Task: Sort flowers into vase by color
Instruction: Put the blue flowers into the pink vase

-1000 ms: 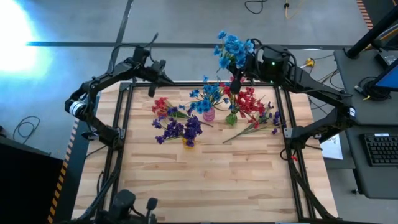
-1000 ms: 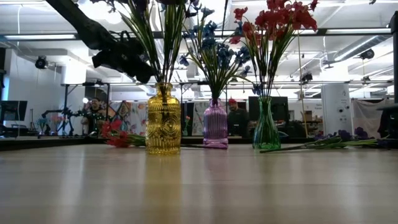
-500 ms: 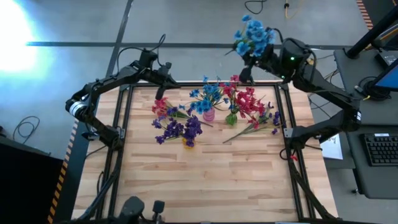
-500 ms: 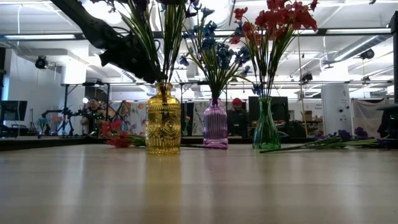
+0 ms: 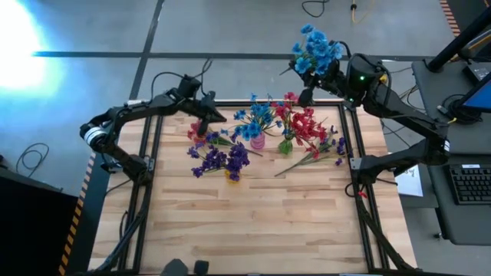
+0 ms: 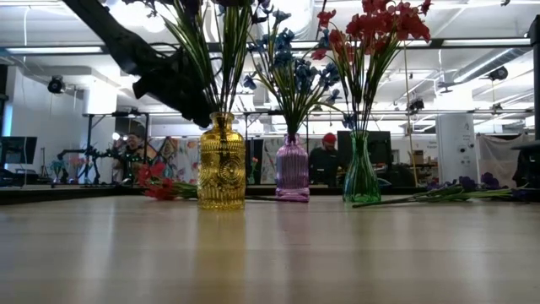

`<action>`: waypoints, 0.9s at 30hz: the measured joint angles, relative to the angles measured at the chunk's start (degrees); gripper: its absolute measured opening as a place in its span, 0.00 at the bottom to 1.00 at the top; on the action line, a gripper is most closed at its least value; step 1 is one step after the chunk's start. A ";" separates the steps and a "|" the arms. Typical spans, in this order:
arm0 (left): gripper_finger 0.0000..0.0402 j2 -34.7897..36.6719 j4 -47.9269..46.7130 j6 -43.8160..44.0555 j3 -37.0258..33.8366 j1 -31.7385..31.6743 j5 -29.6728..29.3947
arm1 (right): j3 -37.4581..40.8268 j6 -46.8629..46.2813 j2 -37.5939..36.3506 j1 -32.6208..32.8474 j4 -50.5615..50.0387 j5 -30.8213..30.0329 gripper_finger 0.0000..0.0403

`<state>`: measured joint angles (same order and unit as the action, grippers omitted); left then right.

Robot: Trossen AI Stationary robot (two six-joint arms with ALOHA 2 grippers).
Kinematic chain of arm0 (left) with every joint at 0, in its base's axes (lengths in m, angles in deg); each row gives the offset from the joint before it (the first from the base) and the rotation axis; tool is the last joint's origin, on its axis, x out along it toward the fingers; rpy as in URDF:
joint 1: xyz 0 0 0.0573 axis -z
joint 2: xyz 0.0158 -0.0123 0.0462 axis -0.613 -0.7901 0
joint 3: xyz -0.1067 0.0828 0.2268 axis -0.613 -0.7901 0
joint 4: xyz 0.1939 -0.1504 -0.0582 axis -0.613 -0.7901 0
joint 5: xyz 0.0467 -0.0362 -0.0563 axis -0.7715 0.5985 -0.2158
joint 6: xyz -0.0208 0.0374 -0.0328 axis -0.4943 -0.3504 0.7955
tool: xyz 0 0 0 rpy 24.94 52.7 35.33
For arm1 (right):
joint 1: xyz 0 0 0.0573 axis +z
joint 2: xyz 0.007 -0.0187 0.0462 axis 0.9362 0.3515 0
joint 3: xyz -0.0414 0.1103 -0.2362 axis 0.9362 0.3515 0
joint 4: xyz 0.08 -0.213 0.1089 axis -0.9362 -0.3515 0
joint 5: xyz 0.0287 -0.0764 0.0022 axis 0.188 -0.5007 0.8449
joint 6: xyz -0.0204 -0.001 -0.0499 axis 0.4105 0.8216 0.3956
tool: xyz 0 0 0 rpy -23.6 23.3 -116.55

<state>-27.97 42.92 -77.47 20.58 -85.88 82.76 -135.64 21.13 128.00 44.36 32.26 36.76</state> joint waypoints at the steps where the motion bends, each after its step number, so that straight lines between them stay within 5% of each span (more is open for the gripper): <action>1: 0.00 0.00 1.30 0.49 -0.89 0.57 -0.29 | 0.05 -0.02 0.04 0.00 0.05 -0.01 0.04; 13: 0.00 0.00 31.06 15.61 -13.03 5.01 -8.25 | 0.15 0.37 0.09 0.00 0.23 0.01 0.04; 27: 0.00 -0.09 34.72 19.03 -14.02 10.45 -16.29 | 0.53 0.39 0.77 0.02 0.19 0.05 0.04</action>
<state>-28.06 77.64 -58.44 6.56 -75.43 66.47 -135.12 21.53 128.77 44.38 32.45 36.81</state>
